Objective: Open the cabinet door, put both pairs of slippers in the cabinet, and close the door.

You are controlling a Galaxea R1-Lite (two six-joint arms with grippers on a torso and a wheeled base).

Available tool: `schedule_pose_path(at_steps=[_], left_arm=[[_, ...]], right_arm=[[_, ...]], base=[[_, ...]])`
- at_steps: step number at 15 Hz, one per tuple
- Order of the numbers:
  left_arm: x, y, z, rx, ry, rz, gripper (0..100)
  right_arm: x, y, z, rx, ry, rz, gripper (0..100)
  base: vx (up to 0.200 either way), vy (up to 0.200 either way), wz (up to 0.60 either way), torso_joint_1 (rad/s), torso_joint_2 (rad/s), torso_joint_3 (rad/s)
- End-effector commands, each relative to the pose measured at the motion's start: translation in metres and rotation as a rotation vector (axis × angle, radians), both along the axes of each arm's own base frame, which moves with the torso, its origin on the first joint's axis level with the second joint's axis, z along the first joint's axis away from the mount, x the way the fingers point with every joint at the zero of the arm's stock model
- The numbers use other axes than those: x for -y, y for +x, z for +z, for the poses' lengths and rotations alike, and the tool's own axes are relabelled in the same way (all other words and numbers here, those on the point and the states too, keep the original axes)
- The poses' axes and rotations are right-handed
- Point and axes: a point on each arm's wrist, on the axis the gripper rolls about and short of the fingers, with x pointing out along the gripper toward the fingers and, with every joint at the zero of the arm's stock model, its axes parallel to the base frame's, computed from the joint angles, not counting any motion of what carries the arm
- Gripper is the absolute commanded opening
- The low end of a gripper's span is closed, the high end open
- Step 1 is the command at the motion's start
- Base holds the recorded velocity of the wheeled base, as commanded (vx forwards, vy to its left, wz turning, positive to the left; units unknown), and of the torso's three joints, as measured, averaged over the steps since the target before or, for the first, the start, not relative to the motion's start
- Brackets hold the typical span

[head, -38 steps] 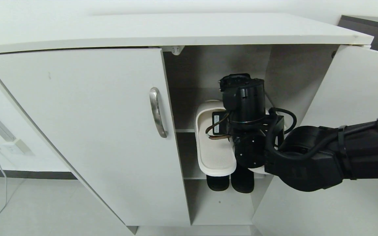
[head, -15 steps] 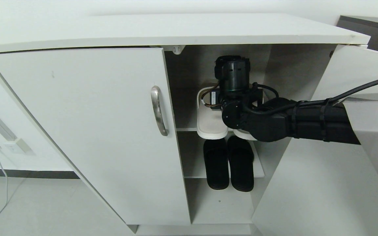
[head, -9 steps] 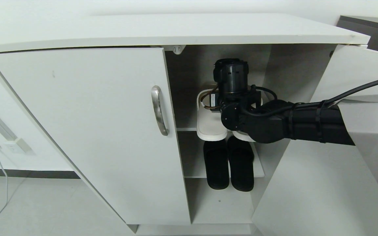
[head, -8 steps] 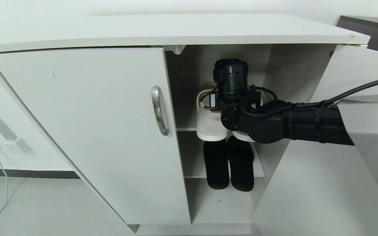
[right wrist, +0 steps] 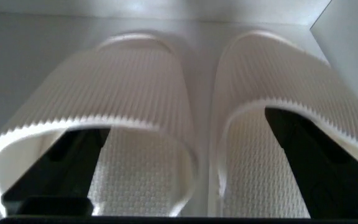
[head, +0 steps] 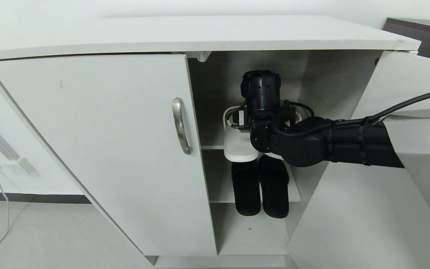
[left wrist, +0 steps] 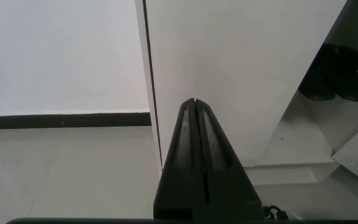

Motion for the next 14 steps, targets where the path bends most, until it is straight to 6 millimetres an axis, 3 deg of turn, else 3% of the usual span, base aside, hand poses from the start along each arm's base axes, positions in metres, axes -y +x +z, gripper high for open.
schedule_pose_path(at_steps=[1,3,8,12,13,14], left_arm=[[0.000,0.000,0.000,0.000,0.000,0.001,0],[0.000,0.000,0.000,0.000,0.000,0.001,0],[0.000,0.000,0.000,0.000,-0.004,0.001,0],[0.000,0.000,0.000,0.000,-0.004,0.001,0],[0.000,0.000,0.000,0.000,-0.006,0.001,0],[0.000,0.000,0.000,0.000,-0.006,0.001,0]], right_arm=[[0.003,-0.017,0.010,0.001,0.002,0.019,100],[0.006,-0.032,0.013,-0.004,0.006,0.037,100],[0.025,-0.093,0.021,0.020,0.050,0.126,100],[0.043,-0.123,0.003,0.027,0.064,0.183,100],[0.046,-0.128,-0.004,0.028,0.067,0.211,0],[0.048,-0.131,-0.011,0.033,0.076,0.226,0]], base=[[0.000,0.000,0.00,0.000,0.00,0.000],[0.000,0.000,0.00,0.000,0.00,0.000],[0.000,0.000,0.00,0.000,0.00,0.000],[0.000,0.000,0.00,0.000,0.00,0.000],[0.000,0.000,0.00,0.000,0.00,0.000],[0.000,0.000,0.00,0.000,0.00,0.000]])
